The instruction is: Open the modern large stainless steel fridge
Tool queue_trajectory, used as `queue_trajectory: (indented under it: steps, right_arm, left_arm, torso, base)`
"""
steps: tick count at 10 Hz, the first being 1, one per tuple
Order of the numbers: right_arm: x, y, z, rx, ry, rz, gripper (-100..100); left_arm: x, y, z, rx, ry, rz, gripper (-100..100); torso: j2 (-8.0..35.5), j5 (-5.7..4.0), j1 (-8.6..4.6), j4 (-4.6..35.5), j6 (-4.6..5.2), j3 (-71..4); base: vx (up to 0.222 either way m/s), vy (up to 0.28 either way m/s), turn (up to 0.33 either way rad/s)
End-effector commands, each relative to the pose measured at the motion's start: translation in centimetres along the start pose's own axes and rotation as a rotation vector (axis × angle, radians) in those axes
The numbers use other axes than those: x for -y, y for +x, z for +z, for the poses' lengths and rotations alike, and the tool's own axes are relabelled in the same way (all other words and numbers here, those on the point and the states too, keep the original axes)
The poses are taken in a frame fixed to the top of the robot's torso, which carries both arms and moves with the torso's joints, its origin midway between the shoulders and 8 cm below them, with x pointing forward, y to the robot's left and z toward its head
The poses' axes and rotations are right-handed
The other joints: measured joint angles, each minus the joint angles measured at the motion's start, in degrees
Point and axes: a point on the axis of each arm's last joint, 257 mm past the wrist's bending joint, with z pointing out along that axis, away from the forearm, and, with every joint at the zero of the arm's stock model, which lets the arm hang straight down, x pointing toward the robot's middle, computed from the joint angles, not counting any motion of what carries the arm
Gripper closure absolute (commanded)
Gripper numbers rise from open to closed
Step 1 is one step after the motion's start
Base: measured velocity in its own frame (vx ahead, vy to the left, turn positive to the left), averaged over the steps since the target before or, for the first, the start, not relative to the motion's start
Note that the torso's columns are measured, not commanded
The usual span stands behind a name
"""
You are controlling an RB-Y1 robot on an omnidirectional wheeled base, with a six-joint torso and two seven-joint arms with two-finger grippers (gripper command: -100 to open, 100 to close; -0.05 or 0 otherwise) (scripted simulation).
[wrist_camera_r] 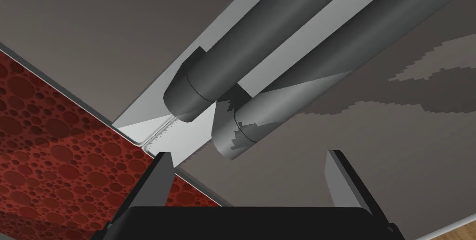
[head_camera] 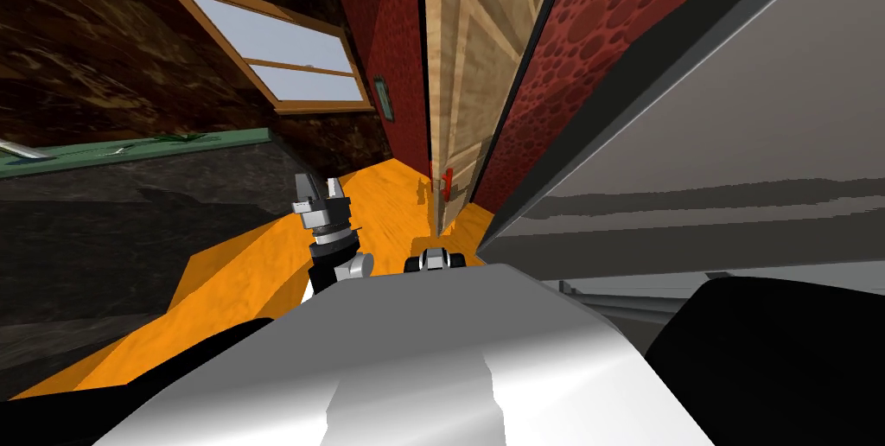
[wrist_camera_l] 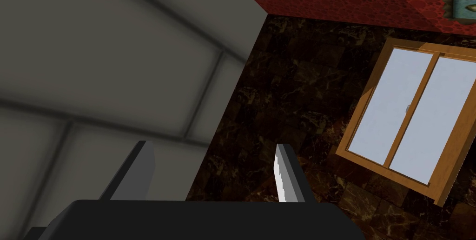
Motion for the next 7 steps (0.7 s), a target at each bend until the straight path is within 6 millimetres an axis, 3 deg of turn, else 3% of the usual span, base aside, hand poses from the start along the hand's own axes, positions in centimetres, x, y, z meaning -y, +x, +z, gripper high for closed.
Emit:
queue_trajectory:
  steps: [1, 4, 6, 7]
  right_arm:
    - [-2.3, -3.2, 2.0, 0.065, -0.073, -0.043, -100]
    - [-3.6, -4.8, 2.9, 0.068, -0.126, -0.087, -100]
    - [-3.5, -4.8, 2.7, 0.07, -0.117, -0.079, -100]
    - [-3.5, -4.8, 2.7, 0.07, -0.117, -0.079, 100]
  left_arm:
    - [0.0, 0.0, 0.0, 0.0, 0.0, 0.0, 0]
    - [0.0, 0.0, 0.0, 0.0, 0.0, 0.0, 0]
    - [0.0, 0.0, 0.0, 0.0, 0.0, 0.0, 0]
    - [0.0, 0.0, 0.0, 0.0, 0.0, 0.0, 0]
  torso:
    - [-0.19, 0.03, 0.12, -0.06, 0.0, -0.11]
    - [-0.23, 0.03, 0.2, -0.1, -0.05, -0.16]
    - [-0.22, 0.03, 0.17, -0.07, 0.01, -0.13]
    - [-0.17, 0.04, 0.15, -0.06, 0.0, -0.12]
  base:
    - [-0.079, -0.138, 0.034]
    - [-0.063, -0.079, 0.018]
    - [-0.011, -0.009, 0.004]
    - [0.0, 0.0, 0.0]
